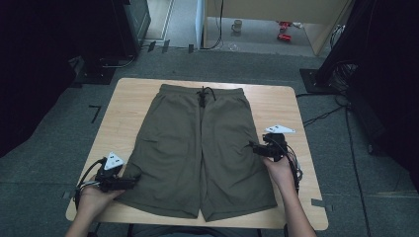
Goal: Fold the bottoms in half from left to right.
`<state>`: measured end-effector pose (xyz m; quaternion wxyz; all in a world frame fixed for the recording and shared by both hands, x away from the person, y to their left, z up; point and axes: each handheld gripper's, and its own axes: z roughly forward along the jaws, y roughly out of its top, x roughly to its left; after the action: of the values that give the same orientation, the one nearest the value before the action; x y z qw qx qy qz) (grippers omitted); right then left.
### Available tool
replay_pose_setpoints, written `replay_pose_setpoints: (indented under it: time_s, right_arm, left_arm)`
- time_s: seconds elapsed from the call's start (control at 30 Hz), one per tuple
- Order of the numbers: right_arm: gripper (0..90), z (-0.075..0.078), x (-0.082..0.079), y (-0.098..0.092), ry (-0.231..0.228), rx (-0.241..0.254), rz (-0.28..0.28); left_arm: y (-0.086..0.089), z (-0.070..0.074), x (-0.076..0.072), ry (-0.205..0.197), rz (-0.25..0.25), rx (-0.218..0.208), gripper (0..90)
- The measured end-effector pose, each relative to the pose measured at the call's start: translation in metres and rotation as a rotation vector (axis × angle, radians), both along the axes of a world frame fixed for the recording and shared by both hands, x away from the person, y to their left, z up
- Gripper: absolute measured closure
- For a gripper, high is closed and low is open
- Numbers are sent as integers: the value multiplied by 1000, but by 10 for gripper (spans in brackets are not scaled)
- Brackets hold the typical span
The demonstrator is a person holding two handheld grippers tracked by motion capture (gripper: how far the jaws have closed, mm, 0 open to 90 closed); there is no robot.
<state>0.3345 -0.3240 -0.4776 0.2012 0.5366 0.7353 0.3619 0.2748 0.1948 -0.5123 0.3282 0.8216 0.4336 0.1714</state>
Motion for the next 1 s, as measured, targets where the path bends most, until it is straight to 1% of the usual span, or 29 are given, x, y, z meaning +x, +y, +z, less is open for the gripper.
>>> replay_pose_setpoints:
  time_s: [0.13, 0.17, 0.2, 0.23, 0.27, 0.33, 0.37, 0.4, 0.43, 0.47, 0.57, 0.6, 0.63, 0.67, 0.73, 0.77, 0.8, 0.83, 0.87, 0.9, 0.93, 1.0]
  right_arm:
    - [364, 5, 4, 11, -2, 16, 24]
    - [358, 6, 5, 13, -1, 16, 30]
    - [358, 7, 6, 16, -4, 16, 34]
    - [358, 7, 6, 16, -4, 16, 34]
    - [358, 8, 7, 19, -2, 19, 39]
    - [353, 11, 9, 26, -6, 19, 51]
    - [354, 13, 12, 33, -13, 18, 64]
    - [354, 13, 12, 33, -13, 18, 64]
    - [353, 14, 14, 37, -11, 19, 71]
    - [355, 17, 17, 45, -14, 9, 87]
    - [360, 18, 20, 53, -15, 5, 105]
    - [363, 19, 21, 56, -17, 4, 109]
    - [370, 21, 25, 64, -17, -2, 128]
    - [370, 21, 25, 64, -17, -2, 128]
    - [371, 21, 28, 70, -18, -2, 136]
    - [373, 21, 32, 77, -16, -10, 150]
    - [373, 21, 32, 77, -16, -10, 150]
    - [374, 21, 34, 79, -16, -6, 152]
    - [386, 21, 39, 85, -3, 7, 168]
    - [386, 21, 39, 85, -3, 7, 168]
    - [387, 21, 43, 92, 5, 18, 176]
    - [387, 21, 45, 95, 4, 23, 182]
  left_arm:
    - [-2, -1, -2, -13, -6, -8, 178]
    - [-2, -1, -2, -17, -3, -13, 199]
    - [-2, -1, -4, -25, -8, -20, 254]
    - [-3, -1, -6, -30, -9, -25, 254]
    - [-4, 0, -8, -31, -8, -26, 303]
    - [-5, -1, -11, -38, 4, -30, 339]
    - [-6, 0, -12, -35, 1, -29, 392]
    - [-7, 0, -13, -33, 5, -28, 392]
    - [-7, 1, -14, -32, 7, -27, 408]
    - [-8, 1, -15, -30, 2, -27, 459]
    - [-10, 2, -16, -25, 1, -26, 488]
    - [-10, 3, -17, -24, -3, -27, 515]
    - [-11, 3, -17, -20, -1, -26, 563]
    - [-12, 4, -17, -17, -1, -26, 563]
    - [-12, 4, -18, -15, -8, -27, 598]
    - [-12, 4, -18, -11, -10, -28, 631]
    - [-12, 4, -19, -8, -9, -29, 631]
    - [-12, 5, -19, -6, -8, -28, 651]
    - [-12, 5, -20, -4, -7, -27, 676]
    - [-12, 5, -21, 0, -7, -27, 676]
    - [-13, 5, -21, 1, -7, -27, 692]
    - [-12, 6, -24, 5, -12, -28, 696]
